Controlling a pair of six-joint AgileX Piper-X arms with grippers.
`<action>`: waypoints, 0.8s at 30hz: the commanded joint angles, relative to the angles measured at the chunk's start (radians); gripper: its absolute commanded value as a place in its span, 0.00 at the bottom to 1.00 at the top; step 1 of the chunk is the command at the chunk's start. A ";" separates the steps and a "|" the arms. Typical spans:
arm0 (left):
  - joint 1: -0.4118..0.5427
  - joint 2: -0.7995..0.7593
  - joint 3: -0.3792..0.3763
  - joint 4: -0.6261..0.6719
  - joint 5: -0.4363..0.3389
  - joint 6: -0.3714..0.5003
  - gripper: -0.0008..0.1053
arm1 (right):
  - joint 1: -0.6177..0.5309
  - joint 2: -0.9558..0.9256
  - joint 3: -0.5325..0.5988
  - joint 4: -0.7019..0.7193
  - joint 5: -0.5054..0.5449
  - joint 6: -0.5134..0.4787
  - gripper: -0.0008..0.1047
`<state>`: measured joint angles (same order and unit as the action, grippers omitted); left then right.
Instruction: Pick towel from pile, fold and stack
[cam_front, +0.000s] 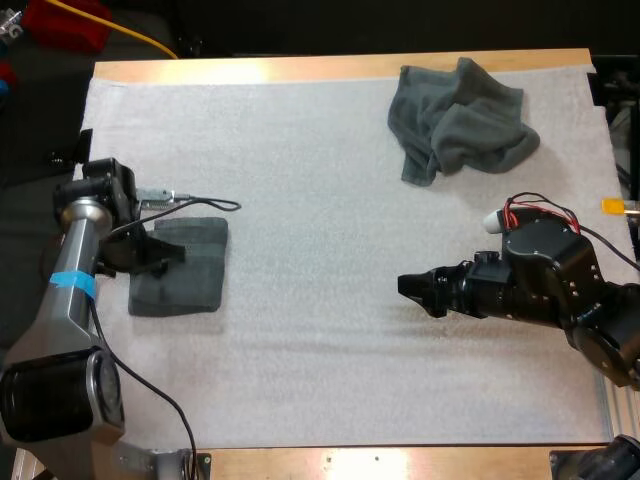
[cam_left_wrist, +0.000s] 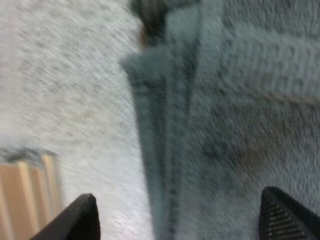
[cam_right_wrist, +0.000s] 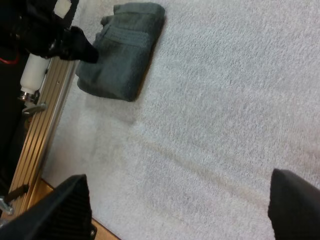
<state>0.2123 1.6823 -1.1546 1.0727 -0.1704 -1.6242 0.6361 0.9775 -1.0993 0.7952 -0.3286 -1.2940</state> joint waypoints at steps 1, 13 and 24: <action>0.001 -0.027 -0.021 -0.006 -0.022 -0.016 0.60 | -0.004 -0.007 0.000 -0.005 -0.015 -0.003 0.68; -0.010 -0.175 -0.054 -0.004 0.158 -0.027 0.60 | -0.004 -0.007 0.000 -0.005 -0.010 -0.004 0.68; -0.190 -0.316 -0.054 0.006 0.218 -0.067 0.60 | -0.023 -0.007 0.000 0.014 0.165 -0.146 0.68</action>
<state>0.0312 1.3794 -1.2021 1.0729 0.0444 -1.6733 0.6223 0.9775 -1.0993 0.8022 -0.1929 -1.4220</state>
